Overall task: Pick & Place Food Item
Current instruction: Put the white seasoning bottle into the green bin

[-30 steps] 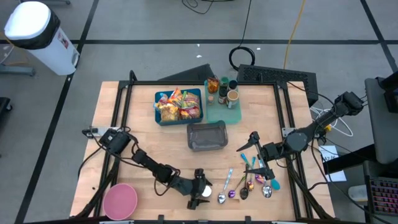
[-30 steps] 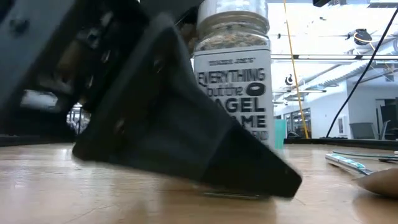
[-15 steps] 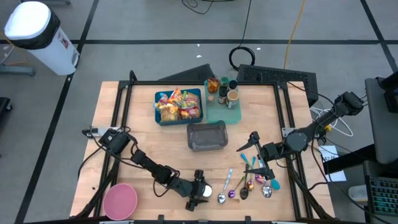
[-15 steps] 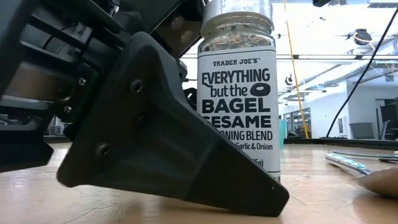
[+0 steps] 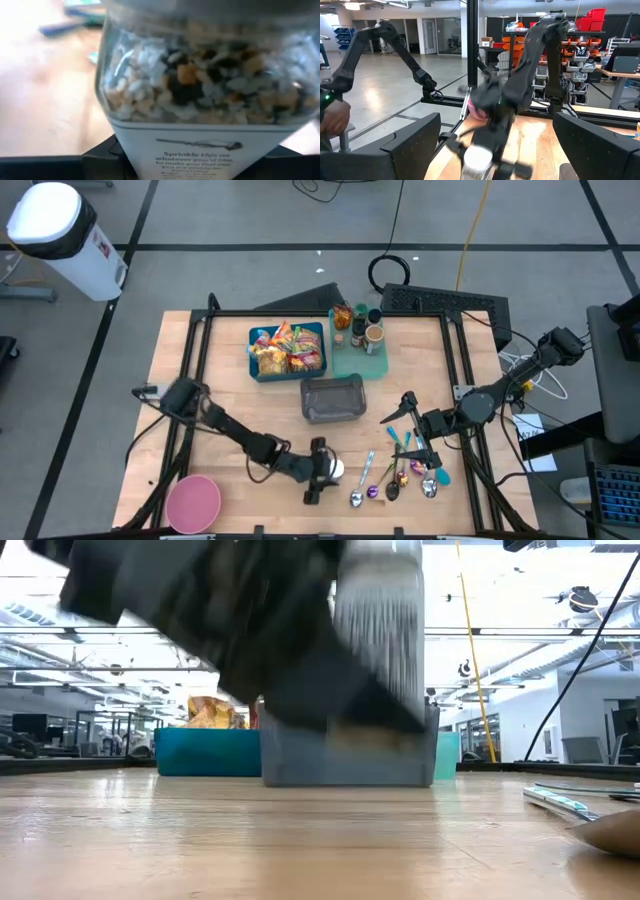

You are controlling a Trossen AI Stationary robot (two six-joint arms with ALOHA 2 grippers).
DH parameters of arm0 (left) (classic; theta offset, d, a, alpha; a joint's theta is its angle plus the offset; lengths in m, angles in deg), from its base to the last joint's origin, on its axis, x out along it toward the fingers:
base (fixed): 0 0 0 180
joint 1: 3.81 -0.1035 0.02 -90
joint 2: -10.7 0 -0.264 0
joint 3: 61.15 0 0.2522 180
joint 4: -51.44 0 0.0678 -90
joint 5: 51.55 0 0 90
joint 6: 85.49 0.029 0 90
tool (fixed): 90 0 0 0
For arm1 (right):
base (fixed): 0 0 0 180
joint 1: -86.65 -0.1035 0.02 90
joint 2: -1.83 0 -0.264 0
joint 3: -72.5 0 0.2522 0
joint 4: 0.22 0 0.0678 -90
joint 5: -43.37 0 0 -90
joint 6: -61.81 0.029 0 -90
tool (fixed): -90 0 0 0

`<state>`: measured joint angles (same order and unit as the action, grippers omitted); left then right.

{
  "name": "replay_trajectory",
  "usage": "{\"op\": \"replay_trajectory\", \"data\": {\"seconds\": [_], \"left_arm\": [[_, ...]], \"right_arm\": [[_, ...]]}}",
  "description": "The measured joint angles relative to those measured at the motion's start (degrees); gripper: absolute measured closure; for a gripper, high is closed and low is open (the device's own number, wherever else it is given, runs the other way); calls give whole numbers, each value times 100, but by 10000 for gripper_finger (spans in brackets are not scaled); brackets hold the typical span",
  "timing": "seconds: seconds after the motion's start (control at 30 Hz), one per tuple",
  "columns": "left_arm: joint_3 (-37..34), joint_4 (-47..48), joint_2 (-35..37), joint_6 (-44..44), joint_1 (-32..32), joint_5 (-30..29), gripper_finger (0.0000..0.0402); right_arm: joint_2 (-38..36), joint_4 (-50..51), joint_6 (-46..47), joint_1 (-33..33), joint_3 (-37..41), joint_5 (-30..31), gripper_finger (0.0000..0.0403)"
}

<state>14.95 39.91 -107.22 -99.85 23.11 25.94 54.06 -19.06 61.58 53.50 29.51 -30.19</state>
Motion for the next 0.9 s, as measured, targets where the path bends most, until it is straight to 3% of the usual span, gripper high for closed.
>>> {"op": "replay_trajectory", "data": {"seconds": [0.17, 0.3, 0.57, 0.7, 0.9], "left_arm": [[9, 1247, 828, -234, -281, -143, 200], [13, 1521, 1324, -95, -565, -171, 200], [12, 1868, 1479, 259, -1322, 406, 200], [12, 2130, 1474, 400, -1684, 545, 200], [12, 2205, 1480, 566, -2066, 763, 200]], "right_arm": [[0, 67, 0, 5, 0, 0, 25], [19, 162, 2, 7, 2, 93, 26], [377, 206, 232, 237, 4, 1355, 26], [621, 533, 302, 699, -242, 1232, 26], [1243, 1970, 611, 1681, -1279, 237, 26]]}}
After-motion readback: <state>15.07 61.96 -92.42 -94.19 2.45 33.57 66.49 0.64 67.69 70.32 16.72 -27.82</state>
